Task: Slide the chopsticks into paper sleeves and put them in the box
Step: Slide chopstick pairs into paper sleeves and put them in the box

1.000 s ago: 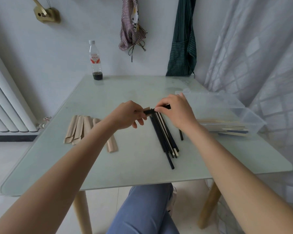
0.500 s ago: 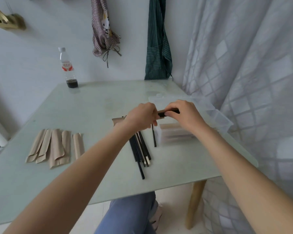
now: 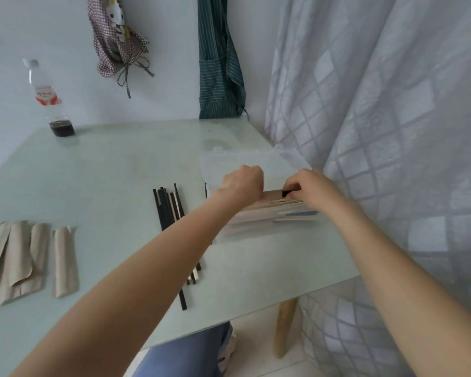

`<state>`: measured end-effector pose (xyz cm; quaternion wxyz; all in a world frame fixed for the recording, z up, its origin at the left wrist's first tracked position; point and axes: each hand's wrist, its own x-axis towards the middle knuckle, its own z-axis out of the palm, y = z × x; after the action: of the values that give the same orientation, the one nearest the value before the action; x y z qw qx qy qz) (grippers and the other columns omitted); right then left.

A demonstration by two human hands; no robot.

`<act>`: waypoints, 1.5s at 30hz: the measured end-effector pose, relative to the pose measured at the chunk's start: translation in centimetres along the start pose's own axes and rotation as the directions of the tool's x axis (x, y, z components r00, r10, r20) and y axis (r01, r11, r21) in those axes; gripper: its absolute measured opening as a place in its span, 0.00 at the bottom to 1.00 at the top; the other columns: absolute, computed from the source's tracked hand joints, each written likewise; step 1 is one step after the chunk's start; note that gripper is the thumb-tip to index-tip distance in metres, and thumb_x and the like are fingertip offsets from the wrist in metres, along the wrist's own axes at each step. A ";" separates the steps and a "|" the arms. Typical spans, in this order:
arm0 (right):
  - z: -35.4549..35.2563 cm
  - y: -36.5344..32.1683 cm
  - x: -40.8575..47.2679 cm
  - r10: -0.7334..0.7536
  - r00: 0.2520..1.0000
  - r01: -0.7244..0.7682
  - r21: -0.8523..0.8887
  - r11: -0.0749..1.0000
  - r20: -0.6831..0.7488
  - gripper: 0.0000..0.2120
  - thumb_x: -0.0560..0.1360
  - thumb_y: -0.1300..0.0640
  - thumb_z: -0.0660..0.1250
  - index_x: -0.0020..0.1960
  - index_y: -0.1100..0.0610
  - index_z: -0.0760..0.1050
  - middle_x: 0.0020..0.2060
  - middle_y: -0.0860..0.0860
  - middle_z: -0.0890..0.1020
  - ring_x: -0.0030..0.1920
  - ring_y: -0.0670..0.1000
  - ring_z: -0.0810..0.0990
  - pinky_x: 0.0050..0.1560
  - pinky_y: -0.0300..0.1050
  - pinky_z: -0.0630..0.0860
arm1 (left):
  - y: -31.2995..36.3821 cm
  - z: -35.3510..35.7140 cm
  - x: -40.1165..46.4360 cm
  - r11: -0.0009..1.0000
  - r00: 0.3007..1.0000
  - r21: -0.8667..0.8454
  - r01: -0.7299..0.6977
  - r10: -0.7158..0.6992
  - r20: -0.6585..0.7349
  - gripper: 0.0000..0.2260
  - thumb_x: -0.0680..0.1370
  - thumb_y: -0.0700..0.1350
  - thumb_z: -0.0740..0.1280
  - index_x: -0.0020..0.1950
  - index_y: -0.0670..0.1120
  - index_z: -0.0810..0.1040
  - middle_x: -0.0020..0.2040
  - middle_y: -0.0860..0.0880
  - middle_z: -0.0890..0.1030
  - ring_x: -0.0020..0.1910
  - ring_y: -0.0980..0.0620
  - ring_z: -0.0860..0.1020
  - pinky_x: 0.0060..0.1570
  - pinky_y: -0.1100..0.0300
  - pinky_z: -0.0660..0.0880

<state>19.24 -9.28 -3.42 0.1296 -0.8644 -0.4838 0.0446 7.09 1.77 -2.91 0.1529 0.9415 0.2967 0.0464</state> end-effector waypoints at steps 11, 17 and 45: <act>2.3 -2.1 1.7 -0.017 0.997 0.003 0.180 0.984 0.078 0.07 0.75 0.60 0.67 0.51 0.57 0.82 0.49 0.54 0.83 0.47 0.49 0.79 0.47 0.38 0.70 | -3.8 0.3 -0.9 0.998 0.999 -0.047 0.032 -0.030 0.033 0.09 0.76 0.39 0.63 0.53 0.46 0.79 0.54 0.47 0.80 0.52 0.45 0.79 0.47 0.54 0.76; 2.0 -7.7 0.0 -0.076 0.981 0.126 0.290 0.949 -0.176 0.12 0.77 0.61 0.62 0.57 0.57 0.80 0.57 0.51 0.81 0.60 0.50 0.77 0.59 0.37 0.69 | -7.8 -2.6 -4.6 0.994 0.975 -0.106 -0.003 -0.021 -0.223 0.11 0.78 0.42 0.62 0.59 0.46 0.77 0.58 0.46 0.76 0.56 0.47 0.76 0.57 0.51 0.74; 15.5 -25.9 -4.8 -0.206 0.972 0.211 -0.040 0.977 0.112 0.20 0.74 0.74 0.54 0.64 0.63 0.67 0.60 0.60 0.72 0.64 0.60 0.69 0.59 0.50 0.71 | -25.3 -0.1 -19.2 0.920 0.919 0.020 0.391 -0.392 0.040 0.24 0.68 0.63 0.70 0.29 0.46 0.67 0.45 0.43 0.70 0.55 0.43 0.74 0.53 0.54 0.73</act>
<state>-7.76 2.37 -11.63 0.0852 -0.8082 -0.5791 0.0647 -22.47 10.46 -10.78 0.1597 0.8650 0.4757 -0.0071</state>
